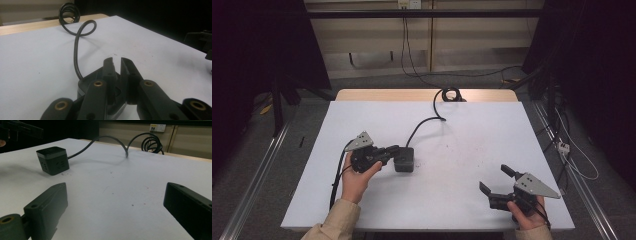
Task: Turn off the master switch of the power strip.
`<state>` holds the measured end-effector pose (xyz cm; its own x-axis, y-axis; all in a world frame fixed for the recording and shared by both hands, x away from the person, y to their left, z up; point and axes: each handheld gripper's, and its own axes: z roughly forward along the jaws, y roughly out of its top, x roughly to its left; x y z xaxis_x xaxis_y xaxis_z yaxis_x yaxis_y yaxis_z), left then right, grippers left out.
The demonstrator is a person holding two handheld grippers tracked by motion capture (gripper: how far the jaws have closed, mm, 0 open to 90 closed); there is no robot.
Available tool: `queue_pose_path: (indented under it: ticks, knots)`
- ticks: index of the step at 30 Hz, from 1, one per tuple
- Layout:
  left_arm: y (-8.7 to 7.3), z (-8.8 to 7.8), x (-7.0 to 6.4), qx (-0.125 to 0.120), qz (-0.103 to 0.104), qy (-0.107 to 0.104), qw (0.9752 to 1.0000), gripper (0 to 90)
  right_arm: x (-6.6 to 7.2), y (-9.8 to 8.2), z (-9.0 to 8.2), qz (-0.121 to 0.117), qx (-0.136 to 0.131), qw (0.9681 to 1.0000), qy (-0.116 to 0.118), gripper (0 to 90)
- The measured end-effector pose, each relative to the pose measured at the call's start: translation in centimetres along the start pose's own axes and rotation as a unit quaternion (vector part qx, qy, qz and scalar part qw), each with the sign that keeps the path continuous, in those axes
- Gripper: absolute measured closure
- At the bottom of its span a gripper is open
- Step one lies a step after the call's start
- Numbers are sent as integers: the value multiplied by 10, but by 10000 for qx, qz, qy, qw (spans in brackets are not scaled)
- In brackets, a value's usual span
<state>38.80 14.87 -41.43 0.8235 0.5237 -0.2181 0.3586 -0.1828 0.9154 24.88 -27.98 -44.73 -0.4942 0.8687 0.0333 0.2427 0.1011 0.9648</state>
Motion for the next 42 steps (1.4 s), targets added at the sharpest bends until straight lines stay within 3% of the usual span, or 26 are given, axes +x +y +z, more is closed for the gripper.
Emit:
queue_pose_path:
  ticks: [7, 12, 20, 31, 42]
  knots:
    - [-1, 4, -1, 80, -4, 4, 10000, 834, 0, 0, 0, 4, -1, 10000, -10, 52]
    - [-1, 5, -1, 146, 2, -28, 9999, 899, 0, 0, 0, -8, -2, 10000, -9, 52]
    - [-1, 6, -2, 205, -104, -97, 9997, 900, 0, 0, 0, -7, -10, 10000, -5, 52]
    - [0, 12, -4, 462, -149, -117, 9988, 900, 0, 0, 1, -2, 13, 10000, 2, 53]
    - [-1, 13, -4, 553, -157, -98, 9983, 900, 0, 0, 1, -7, 11, 10000, 2, 53]
